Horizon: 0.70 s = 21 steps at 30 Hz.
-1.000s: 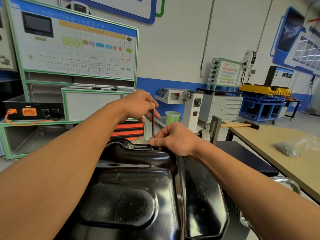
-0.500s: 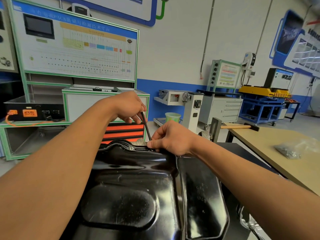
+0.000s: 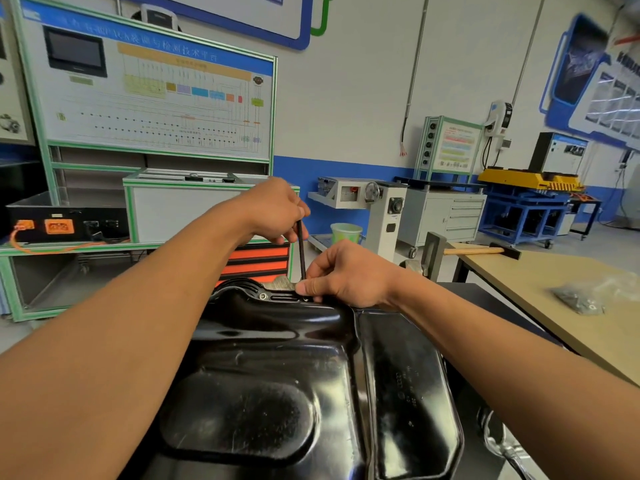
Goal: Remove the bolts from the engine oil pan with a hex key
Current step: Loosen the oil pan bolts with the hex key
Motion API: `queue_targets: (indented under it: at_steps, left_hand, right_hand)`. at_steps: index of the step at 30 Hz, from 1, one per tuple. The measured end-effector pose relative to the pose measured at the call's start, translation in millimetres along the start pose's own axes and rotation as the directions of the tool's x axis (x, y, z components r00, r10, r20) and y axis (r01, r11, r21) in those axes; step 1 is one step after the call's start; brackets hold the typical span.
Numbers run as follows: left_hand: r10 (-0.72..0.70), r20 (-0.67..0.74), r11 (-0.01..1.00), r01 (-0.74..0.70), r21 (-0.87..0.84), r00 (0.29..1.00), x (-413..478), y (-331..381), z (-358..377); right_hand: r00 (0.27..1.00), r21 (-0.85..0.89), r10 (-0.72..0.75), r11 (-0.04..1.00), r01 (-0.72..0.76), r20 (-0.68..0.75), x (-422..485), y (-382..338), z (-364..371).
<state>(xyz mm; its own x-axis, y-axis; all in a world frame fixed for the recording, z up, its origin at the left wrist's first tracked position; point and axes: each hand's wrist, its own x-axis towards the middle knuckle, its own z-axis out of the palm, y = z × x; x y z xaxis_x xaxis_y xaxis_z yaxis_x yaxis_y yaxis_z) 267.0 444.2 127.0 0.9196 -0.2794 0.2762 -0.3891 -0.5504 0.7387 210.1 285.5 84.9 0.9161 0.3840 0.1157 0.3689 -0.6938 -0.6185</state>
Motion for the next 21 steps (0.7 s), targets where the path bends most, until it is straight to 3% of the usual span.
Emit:
queue_targets:
  at_steps: [15, 21]
  left_hand:
    - [0.213, -0.024, 0.976, -0.214, -0.037, 0.977, 2, 9, 33]
    - [0.253, 0.038, 0.967, -0.251, -0.044, 0.967, 7, 11, 40]
  right_hand:
    - [0.999, 0.099, 0.043, 0.994, -0.041, -0.013, -1, 10, -1]
    - [0.992, 0.154, 0.124, 0.981, -0.122, -0.004, -3, 13, -2]
